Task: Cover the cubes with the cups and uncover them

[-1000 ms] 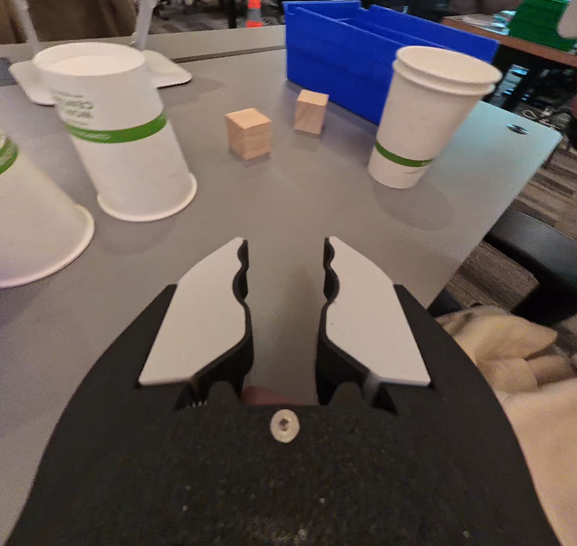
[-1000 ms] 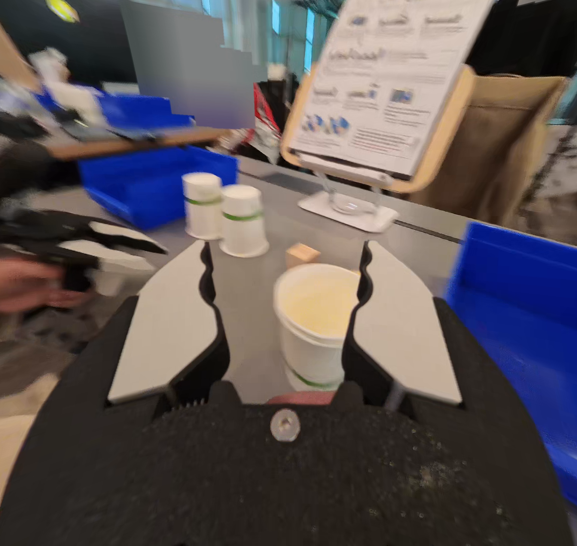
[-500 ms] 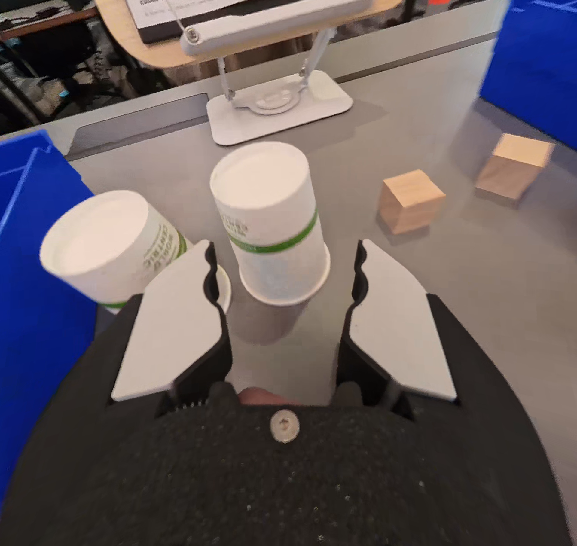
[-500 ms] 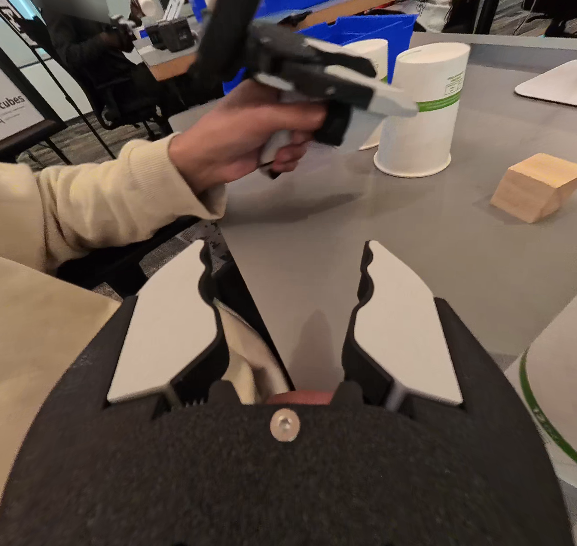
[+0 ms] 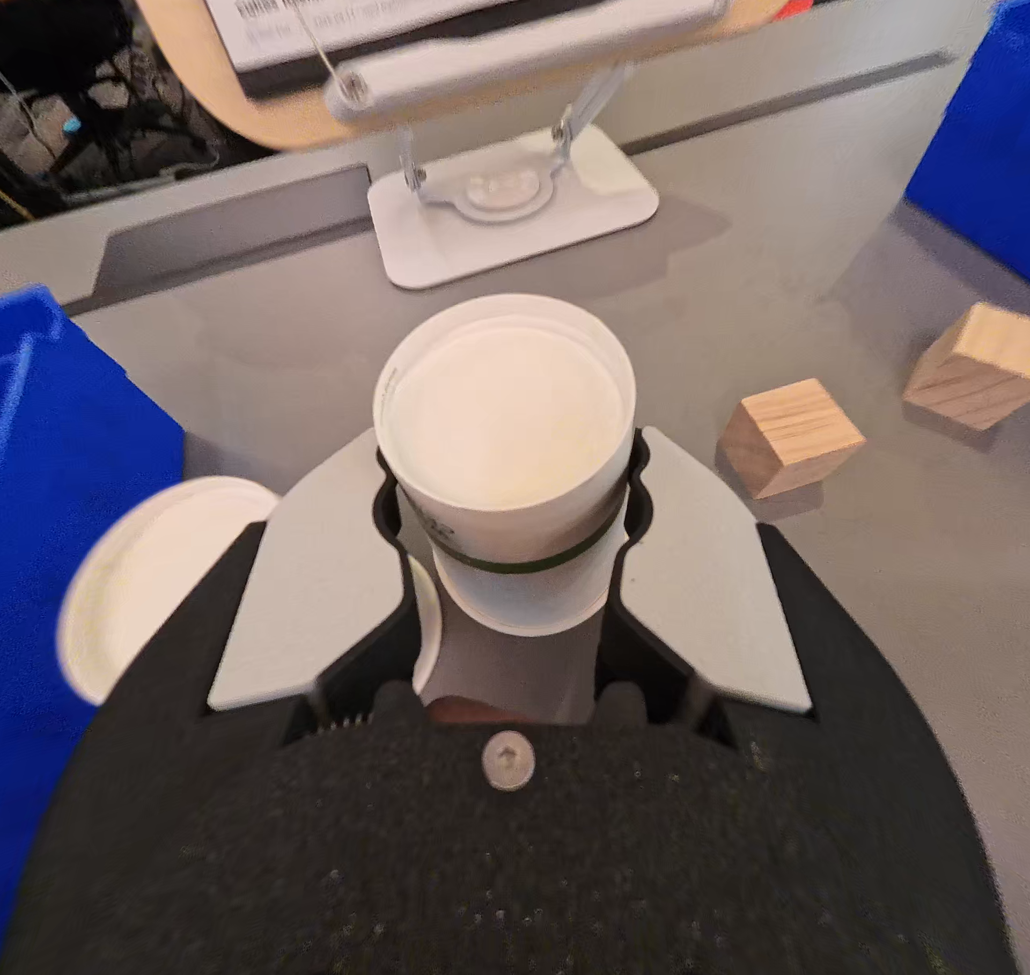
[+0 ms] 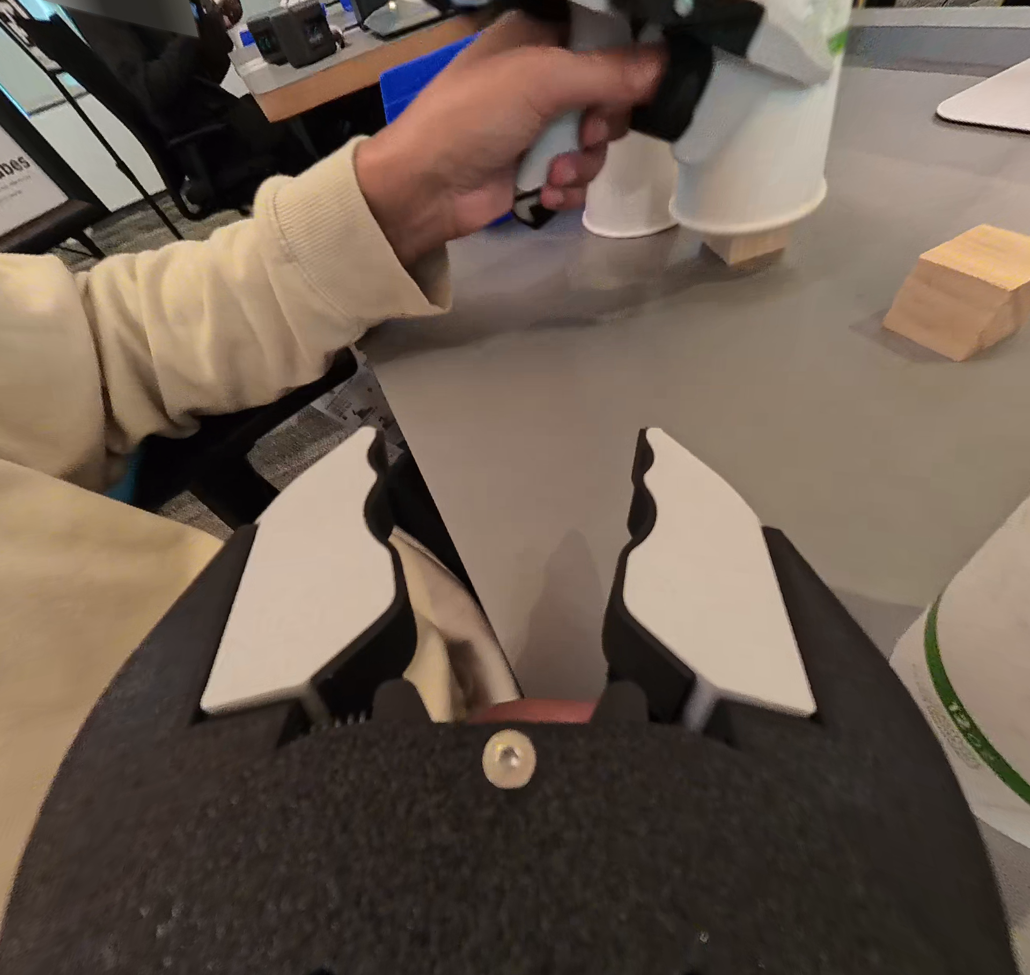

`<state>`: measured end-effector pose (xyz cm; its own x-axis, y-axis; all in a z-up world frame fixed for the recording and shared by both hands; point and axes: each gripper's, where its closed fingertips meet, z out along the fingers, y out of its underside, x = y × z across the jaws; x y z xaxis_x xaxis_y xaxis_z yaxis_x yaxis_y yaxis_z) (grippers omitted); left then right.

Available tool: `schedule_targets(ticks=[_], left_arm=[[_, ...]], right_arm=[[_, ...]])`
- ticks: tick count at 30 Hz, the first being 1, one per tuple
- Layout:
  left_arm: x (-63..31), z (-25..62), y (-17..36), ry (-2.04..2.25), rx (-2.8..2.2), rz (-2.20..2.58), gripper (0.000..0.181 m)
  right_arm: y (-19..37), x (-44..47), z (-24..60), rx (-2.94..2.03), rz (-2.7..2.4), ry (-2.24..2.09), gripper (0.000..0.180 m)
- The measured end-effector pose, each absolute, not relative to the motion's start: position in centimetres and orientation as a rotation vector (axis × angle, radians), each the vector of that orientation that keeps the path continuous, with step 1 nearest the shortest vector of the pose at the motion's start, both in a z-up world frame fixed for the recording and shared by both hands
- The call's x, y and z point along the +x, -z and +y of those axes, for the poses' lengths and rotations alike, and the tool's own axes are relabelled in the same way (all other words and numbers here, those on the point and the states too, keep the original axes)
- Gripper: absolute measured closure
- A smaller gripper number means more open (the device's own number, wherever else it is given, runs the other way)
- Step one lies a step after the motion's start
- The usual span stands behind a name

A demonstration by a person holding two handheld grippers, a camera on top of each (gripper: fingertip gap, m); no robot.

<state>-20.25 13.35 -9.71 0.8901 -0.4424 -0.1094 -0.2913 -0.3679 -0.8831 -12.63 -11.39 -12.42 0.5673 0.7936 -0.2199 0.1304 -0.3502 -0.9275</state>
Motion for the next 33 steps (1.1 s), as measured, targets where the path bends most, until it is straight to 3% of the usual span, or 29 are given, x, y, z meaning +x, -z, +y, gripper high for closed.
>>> schedule_targets(ticks=[1,6,9,14,20,26,29,33], left_arm=[[-20.4,13.0,8.3,0.214,-1.939,0.552,0.101],[-21.8,9.1,-0.9,0.541,-1.608,0.637,0.101],[-23.4,5.3,-3.0,0.879,-1.432,0.627,0.102],[-23.7,1.1,-4.2,1.332,-1.220,0.580,0.101],[-18.8,-3.2,-5.4,1.370,-1.086,0.728,0.102],[-16.9,-4.4,-4.6,1.413,-1.076,0.719,0.102],[-16.3,-5.0,-4.3,1.471,-1.072,0.713,0.102],[-16.3,-5.3,-3.7,1.438,-1.118,0.744,0.101]], right_arm=[[12.3,-12.5,-11.3,-1.815,-0.743,-0.862,0.098],[10.2,-12.1,-11.2,-1.727,-0.673,-0.914,0.100],[8.9,-11.8,-11.0,-1.654,-0.633,-0.918,0.102],[2.2,-13.1,-11.2,-1.380,-0.374,-1.387,0.125],[-3.4,-15.6,-9.7,-1.244,-0.169,-1.963,0.121],[-3.5,-16.1,-9.0,-1.183,-0.102,-1.988,0.142],[-2.9,-15.3,-8.7,-1.159,-0.067,-1.996,0.177],[-2.8,-15.0,-9.0,-1.191,-0.135,-1.960,0.178]])
